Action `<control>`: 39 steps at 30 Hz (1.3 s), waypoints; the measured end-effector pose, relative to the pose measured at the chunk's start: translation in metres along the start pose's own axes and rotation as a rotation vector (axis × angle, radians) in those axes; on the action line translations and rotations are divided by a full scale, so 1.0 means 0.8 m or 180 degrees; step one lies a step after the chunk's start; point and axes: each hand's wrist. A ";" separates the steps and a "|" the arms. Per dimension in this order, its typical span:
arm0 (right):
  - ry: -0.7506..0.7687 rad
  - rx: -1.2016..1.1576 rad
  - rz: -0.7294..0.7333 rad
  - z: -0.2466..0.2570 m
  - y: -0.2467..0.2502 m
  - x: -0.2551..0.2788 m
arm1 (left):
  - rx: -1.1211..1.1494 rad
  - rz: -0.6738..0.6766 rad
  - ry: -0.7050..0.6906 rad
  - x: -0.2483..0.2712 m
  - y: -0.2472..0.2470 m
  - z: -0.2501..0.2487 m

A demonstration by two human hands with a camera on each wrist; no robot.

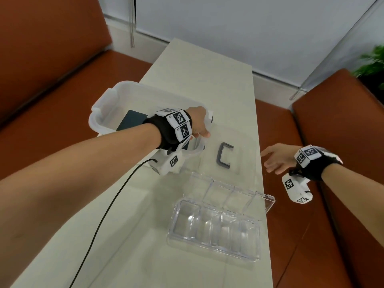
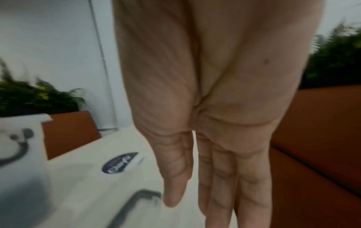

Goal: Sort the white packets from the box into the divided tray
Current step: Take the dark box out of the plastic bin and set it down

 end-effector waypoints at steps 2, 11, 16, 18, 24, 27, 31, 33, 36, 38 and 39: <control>0.0319 0.0220 -0.0217 0.043 0.011 0.035 | -0.0286 -0.0002 -0.0009 0.009 0.001 -0.003; 0.1873 -0.0120 -0.0378 0.266 -0.018 0.133 | -0.1222 -0.0751 -0.0207 0.070 0.088 0.039; 0.1271 0.0185 0.0146 0.329 -0.090 0.096 | -0.1207 -0.1356 0.0427 0.100 0.149 0.140; 0.0953 0.0474 0.0169 0.339 -0.114 0.075 | -0.1011 -0.1410 0.0737 0.108 0.150 0.179; 0.0343 0.1157 0.0189 0.345 -0.145 0.027 | -0.0194 -0.1198 0.0653 0.108 0.125 0.231; 0.0199 0.1175 0.0045 0.344 -0.141 0.012 | 0.0152 -0.1197 0.0592 0.100 0.115 0.229; 0.0103 0.1025 -0.0116 0.338 -0.134 -0.002 | 0.0449 -0.1148 0.0511 0.090 0.112 0.231; 0.0049 0.0937 -0.0151 0.335 -0.130 -0.009 | 0.0464 -0.1238 0.0423 0.088 0.110 0.233; -0.0119 0.0972 -0.0089 0.332 -0.127 -0.016 | 0.0557 -0.1428 0.0231 0.086 0.107 0.236; -0.0186 0.1070 -0.0074 0.333 -0.128 -0.017 | 0.0582 -0.1447 0.0192 0.084 0.106 0.238; -0.0205 0.1096 -0.0084 0.335 -0.130 -0.016 | 0.0572 -0.1447 0.0179 0.082 0.106 0.238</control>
Point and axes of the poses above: each hand's wrist, its own x-axis away from the middle knuckle, its own y-axis out of the back of the hand, z = x × y, and after that the axes turned 7 degrees about z, right-handed
